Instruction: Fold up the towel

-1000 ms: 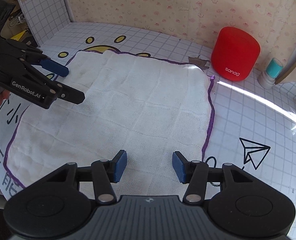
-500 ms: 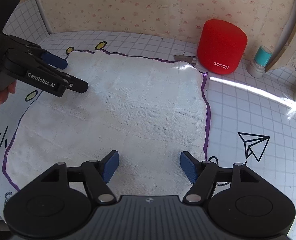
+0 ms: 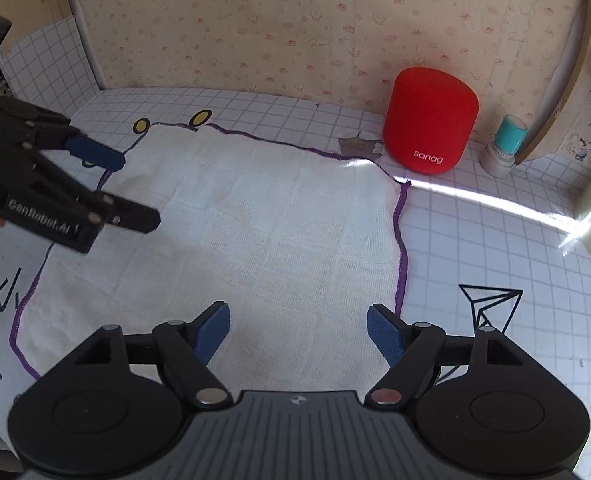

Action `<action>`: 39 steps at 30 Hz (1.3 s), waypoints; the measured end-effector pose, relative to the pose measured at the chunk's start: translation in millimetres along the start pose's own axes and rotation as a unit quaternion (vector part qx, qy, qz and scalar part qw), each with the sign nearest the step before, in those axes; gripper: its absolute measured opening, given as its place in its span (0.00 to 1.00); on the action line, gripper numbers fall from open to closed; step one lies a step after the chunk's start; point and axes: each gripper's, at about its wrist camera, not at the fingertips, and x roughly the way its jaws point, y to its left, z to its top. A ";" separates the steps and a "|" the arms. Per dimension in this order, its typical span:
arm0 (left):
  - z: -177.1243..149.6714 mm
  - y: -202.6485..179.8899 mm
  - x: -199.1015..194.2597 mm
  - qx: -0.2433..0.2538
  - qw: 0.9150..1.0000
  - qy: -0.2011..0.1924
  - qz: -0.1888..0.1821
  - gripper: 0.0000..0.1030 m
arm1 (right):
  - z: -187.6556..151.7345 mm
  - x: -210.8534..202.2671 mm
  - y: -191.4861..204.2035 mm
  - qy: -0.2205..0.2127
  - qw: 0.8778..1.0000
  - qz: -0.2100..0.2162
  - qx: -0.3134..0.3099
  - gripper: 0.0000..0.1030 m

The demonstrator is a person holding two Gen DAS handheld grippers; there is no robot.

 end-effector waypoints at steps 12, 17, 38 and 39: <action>-25.5 -20.5 -3.8 0.006 1.000 0.026 -0.007 0.79 | 38.2 29.6 -14.3 -0.022 0.999 0.028 -0.026 0.73; -31.5 -27.3 0.5 0.001 0.999 0.032 -0.009 0.79 | 45.8 46.5 -13.4 -0.021 0.999 0.038 -0.032 0.73; -43.6 -64.6 -9.9 0.014 1.000 0.022 0.007 0.80 | 19.9 25.3 -24.0 -0.017 0.999 0.020 -0.043 0.75; -45.3 -67.3 -11.4 0.018 1.000 0.022 0.006 0.80 | 17.1 22.4 -22.7 -0.017 0.999 0.021 -0.045 0.75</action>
